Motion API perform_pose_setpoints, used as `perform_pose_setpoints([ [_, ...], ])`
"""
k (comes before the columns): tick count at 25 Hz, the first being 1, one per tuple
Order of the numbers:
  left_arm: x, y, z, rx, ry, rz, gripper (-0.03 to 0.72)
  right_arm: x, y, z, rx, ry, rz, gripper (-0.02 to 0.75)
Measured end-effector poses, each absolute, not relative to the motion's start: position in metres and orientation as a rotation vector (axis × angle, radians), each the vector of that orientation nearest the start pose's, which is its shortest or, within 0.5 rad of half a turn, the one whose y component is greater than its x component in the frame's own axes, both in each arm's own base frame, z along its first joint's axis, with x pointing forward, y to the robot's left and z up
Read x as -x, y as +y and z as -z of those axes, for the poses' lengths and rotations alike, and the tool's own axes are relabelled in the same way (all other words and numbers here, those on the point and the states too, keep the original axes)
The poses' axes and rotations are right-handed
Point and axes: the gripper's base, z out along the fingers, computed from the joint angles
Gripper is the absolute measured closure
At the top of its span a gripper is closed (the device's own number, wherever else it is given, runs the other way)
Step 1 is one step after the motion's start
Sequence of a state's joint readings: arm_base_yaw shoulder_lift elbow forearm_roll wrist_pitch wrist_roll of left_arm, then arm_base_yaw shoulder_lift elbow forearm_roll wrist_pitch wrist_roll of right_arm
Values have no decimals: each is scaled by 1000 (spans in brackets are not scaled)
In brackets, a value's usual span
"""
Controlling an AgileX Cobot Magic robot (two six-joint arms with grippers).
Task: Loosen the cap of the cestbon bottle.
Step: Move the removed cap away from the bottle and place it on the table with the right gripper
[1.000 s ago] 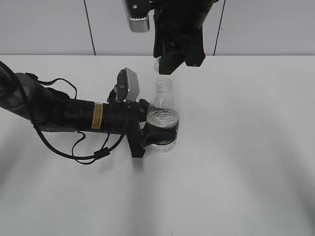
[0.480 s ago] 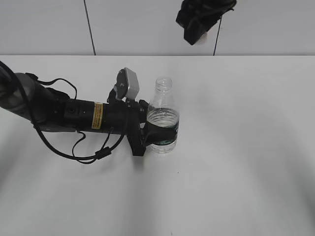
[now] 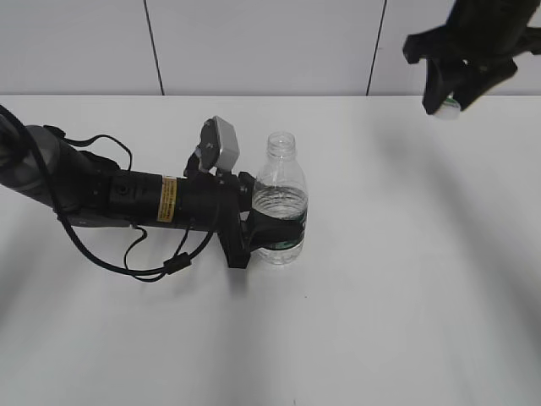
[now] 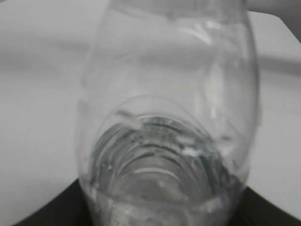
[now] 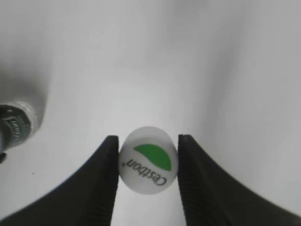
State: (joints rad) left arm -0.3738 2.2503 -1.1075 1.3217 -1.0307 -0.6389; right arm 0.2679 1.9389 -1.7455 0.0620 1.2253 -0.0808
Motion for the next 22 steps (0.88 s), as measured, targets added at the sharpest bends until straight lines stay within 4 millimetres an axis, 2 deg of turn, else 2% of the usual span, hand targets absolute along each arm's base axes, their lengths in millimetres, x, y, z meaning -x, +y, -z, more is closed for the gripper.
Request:
perform_pose_setpoints([
  [4, -335, -213, -80, -1296, 1611, 1020, 328, -393, 80, -246, 358, 2968, -102, 440],
  [8, -335, -213, -80, -1292, 1614, 1023, 328, -387, 61, -211, 278, 2994, -93, 440],
  [11, -335, -213, -80, -1292, 1614, 1023, 328, -379, 57, -186, 267, 2986, -80, 440],
  [14, -335, -213, -80, -1292, 1614, 1023, 328, -376, 57, -170, 257, 2945, -77, 440],
  [19, -335, -213, -80, -1292, 1614, 1023, 328, -376, 56, -159, 252, 2914, -63, 440],
  [22, -335, -213, -80, -1292, 1614, 1023, 328, -378, 55, -146, 254, 2942, -51, 440],
])
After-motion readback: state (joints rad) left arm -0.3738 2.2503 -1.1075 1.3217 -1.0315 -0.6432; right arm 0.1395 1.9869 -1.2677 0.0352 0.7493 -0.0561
